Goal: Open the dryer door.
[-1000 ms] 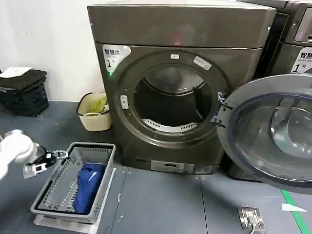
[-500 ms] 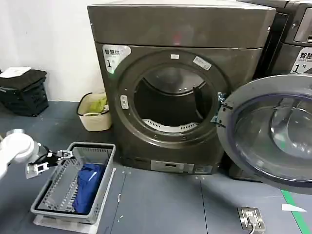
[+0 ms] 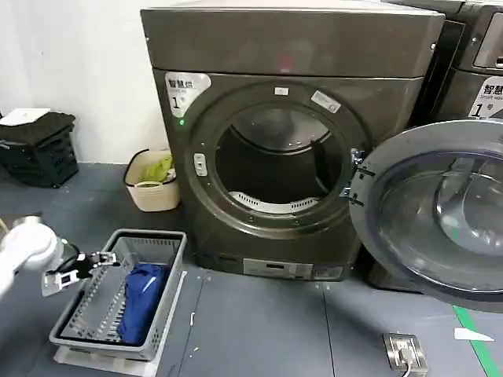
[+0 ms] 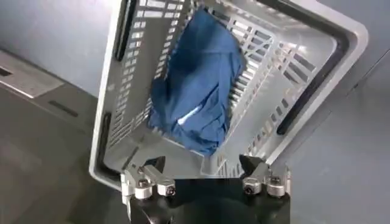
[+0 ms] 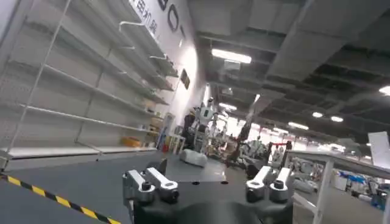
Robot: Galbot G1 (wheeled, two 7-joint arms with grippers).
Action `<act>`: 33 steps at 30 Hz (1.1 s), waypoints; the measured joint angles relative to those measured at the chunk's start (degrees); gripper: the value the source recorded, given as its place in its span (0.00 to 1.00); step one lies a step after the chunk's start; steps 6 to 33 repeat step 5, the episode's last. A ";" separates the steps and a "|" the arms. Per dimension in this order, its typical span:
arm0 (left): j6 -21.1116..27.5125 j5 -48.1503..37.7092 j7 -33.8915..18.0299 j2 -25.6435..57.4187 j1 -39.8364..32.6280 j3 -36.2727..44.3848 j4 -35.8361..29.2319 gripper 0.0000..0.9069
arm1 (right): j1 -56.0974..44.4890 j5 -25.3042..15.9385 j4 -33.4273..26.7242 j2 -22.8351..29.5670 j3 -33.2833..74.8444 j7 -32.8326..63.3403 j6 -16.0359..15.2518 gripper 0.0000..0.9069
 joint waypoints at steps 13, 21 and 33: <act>0.00 -0.16 0.00 0.00 0.52 0.01 -0.09 1.00 | 0.00 0.00 -0.03 0.01 0.00 -0.11 0.08 1.00; 0.00 -0.16 0.00 0.00 0.52 0.01 -0.09 1.00 | 0.00 0.00 -0.03 0.01 0.00 -0.11 0.08 1.00; 0.00 -0.16 0.00 0.00 0.52 0.01 -0.09 1.00 | 0.00 0.00 -0.03 0.01 0.00 -0.11 0.08 1.00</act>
